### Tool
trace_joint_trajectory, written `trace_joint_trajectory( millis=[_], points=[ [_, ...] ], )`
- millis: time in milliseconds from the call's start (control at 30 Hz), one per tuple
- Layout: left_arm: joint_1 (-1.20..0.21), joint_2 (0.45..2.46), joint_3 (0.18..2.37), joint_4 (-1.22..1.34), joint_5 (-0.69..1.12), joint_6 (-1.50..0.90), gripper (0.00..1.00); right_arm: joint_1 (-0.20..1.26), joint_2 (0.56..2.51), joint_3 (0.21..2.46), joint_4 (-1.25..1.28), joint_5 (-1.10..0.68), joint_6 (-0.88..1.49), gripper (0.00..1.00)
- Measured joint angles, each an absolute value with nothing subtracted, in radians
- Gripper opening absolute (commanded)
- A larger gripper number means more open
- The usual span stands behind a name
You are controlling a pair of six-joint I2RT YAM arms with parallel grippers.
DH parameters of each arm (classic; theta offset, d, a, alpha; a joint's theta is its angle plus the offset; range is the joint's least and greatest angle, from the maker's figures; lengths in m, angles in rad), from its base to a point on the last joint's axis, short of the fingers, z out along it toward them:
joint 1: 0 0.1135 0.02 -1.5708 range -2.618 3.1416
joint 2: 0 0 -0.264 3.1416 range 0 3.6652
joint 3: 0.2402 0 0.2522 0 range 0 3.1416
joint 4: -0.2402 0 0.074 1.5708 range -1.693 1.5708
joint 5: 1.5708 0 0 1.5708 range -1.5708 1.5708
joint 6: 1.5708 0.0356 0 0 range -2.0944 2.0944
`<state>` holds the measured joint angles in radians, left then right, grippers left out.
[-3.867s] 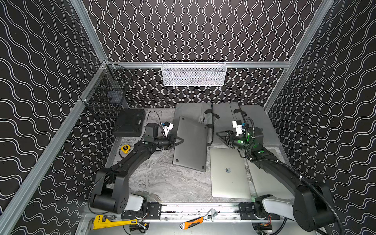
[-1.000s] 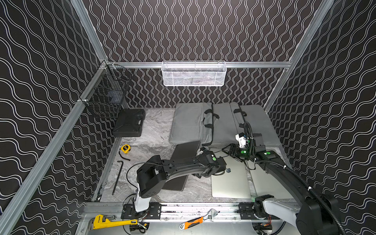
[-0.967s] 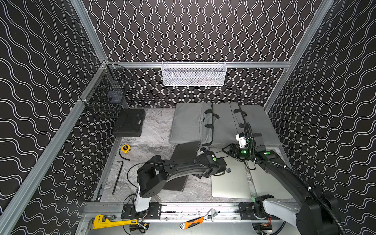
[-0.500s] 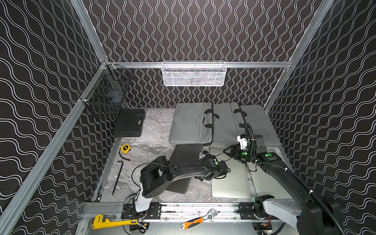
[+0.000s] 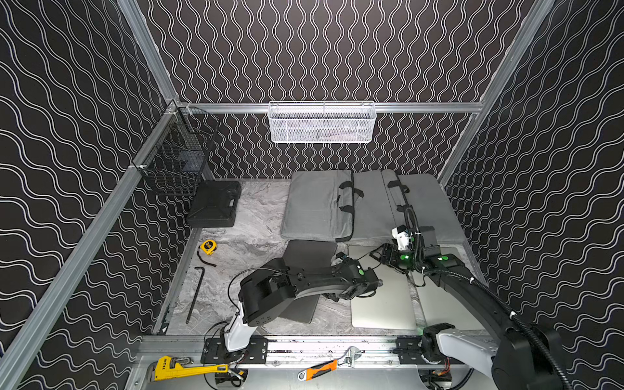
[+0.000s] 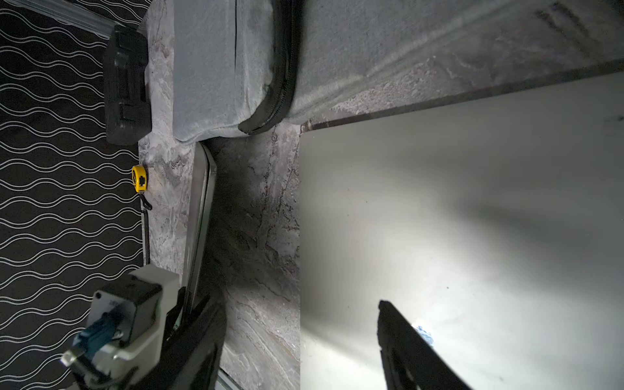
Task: Open the zippered laptop bag and take out the laptop
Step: Place the laptop at the center of the board.
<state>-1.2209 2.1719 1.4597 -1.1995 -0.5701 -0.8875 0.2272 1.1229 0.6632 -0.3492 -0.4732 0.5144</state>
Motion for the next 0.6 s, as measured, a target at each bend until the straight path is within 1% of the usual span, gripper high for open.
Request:
trace_joint_trajectory(
  millis=[167,467,600],
  points=[
    [-1.222,2.214,1.443,-1.183,-0.577,-0.907,0.00,0.226,1.107,0.648,-0.334,-0.480,0.513,0.72],
    [-1.230,2.308,1.499,-1.193,-0.553,-0.946,0.00,0.225,1.082,0.621,-0.329,-0.429,0.490,0.72],
    [-1.230,2.342,1.537,-1.200,-0.509,-0.973,0.00,0.223,1.060,0.603,-0.330,-0.405,0.480,0.72]
  ],
)
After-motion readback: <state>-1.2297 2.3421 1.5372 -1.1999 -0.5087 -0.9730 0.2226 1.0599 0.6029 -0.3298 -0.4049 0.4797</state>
